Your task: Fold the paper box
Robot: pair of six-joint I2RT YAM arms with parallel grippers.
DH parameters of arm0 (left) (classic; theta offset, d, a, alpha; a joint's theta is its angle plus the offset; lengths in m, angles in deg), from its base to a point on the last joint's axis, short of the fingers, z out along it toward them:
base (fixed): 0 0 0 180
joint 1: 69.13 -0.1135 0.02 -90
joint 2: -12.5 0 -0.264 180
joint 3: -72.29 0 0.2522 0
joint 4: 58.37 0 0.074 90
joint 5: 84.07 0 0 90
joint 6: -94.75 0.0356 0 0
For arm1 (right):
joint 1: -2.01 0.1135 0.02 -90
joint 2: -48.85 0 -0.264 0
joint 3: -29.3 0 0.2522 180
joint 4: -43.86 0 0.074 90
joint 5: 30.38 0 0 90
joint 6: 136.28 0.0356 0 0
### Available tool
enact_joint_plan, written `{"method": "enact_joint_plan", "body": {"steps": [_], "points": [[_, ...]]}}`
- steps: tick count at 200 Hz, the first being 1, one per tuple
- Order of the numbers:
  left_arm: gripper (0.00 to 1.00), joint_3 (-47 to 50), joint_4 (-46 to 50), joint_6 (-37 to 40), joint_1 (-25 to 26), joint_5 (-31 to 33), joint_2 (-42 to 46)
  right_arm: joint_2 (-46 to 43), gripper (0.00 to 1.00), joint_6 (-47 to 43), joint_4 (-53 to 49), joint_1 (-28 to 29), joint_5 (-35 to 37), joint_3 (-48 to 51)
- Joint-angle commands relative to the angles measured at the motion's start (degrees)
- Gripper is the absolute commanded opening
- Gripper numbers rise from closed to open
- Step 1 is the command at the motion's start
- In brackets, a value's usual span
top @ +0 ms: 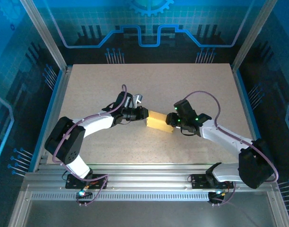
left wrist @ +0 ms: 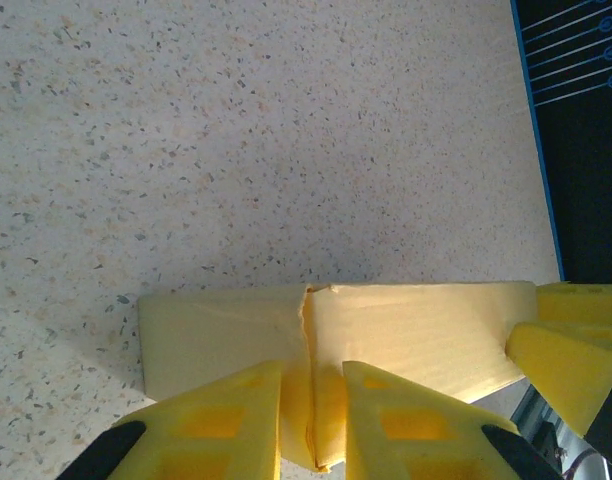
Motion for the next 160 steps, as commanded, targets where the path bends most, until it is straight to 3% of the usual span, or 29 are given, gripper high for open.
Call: {"method": "enact_joint_plan", "body": {"steps": [1,27,62,122,142,160], "points": [[0.2,2.7,6.5,2.6,0.1,0.3,-1.1,1.7,0.39,0.5,-3.8,-0.1,-2.6,1.0],[0.2,3.1,6.3,2.4,0.1,0.7,-0.9,1.2,0.4,1.0,-4.3,-0.1,-2.3,1.7],[0.2,2.9,7.3,3.0,0.0,2.1,-1.3,-3.2,0.57,0.8,-4.6,-0.3,1.0,3.2],[0.2,2.1,11.1,5.7,0.2,5.3,-1.7,-10.5,0.7,1.7,-2.8,-3.0,-1.5,6.8],[0.2,2.2,11.4,6.2,0.1,5.5,-1.4,-11.2,0.7,2.6,-1.5,-4.6,-3.9,8.6],[0.2,2.3,11.4,6.1,0.1,5.6,-1.2,-9.6,0.63,2.8,-1.5,-5.3,-4.7,9.1]]}}
